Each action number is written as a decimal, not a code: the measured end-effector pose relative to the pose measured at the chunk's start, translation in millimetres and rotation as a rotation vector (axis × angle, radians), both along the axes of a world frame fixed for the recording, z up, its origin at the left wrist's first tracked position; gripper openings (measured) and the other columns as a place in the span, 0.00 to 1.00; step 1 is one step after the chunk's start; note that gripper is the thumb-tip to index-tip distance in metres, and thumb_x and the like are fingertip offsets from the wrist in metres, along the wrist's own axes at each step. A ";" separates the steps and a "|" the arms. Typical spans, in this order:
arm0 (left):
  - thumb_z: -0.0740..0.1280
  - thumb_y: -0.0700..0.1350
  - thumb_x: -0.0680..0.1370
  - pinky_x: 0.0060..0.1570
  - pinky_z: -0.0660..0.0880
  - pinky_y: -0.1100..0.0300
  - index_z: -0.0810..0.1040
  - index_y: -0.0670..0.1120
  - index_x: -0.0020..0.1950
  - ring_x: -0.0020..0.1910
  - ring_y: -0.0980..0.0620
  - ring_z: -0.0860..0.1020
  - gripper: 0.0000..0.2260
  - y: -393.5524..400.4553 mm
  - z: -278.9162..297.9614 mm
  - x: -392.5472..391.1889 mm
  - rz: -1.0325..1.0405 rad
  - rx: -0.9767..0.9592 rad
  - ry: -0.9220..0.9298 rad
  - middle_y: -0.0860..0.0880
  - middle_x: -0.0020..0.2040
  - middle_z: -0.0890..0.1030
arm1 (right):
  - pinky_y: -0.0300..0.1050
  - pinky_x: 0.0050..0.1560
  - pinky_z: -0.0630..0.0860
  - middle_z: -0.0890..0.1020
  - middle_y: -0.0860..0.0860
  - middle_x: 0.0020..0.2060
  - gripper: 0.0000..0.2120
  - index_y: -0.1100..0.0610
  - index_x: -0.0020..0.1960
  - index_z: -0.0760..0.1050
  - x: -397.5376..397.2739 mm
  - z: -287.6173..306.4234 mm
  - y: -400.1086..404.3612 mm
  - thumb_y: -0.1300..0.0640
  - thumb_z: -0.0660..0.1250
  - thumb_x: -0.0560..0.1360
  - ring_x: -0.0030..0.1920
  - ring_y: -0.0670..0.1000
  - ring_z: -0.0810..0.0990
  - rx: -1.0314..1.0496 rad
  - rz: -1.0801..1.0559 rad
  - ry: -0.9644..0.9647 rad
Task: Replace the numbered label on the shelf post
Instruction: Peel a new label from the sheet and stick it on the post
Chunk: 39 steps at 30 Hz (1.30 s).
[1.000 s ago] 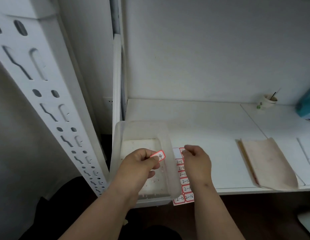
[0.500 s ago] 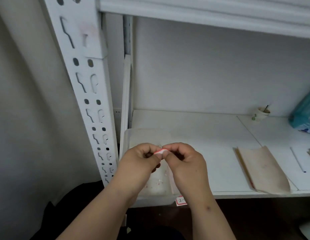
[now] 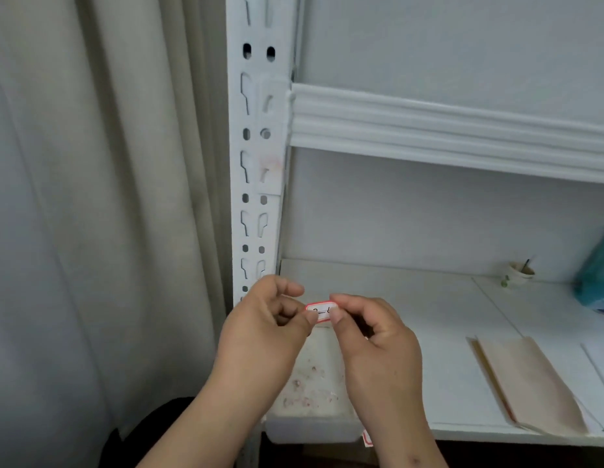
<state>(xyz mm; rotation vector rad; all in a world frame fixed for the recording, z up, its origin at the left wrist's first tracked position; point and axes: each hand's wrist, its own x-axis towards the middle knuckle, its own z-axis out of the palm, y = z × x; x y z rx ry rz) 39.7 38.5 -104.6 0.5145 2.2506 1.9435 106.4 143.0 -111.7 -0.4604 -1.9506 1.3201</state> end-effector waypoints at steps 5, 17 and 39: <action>0.73 0.42 0.74 0.38 0.75 0.60 0.80 0.53 0.38 0.37 0.50 0.81 0.08 -19.2 25.5 -4.9 0.045 0.154 0.058 0.51 0.36 0.83 | 0.25 0.41 0.71 0.81 0.39 0.42 0.10 0.41 0.43 0.79 -9.8 27.5 -23.1 0.57 0.71 0.74 0.45 0.37 0.79 0.027 0.039 0.103; 0.71 0.42 0.76 0.37 0.78 0.54 0.78 0.51 0.39 0.31 0.55 0.75 0.07 -41.2 85.2 -25.6 0.125 0.198 0.265 0.48 0.37 0.81 | 0.30 0.39 0.72 0.80 0.42 0.37 0.10 0.45 0.42 0.72 -44.0 83.2 -44.0 0.58 0.71 0.74 0.39 0.42 0.78 0.090 0.051 0.284; 0.74 0.40 0.73 0.32 0.70 0.74 0.67 0.55 0.45 0.30 0.61 0.75 0.17 -28.7 115.3 -53.4 0.252 0.253 0.425 0.56 0.37 0.82 | 0.32 0.34 0.70 0.76 0.44 0.32 0.12 0.48 0.38 0.70 -80.2 109.2 -44.7 0.59 0.71 0.73 0.32 0.44 0.73 0.101 -0.053 0.393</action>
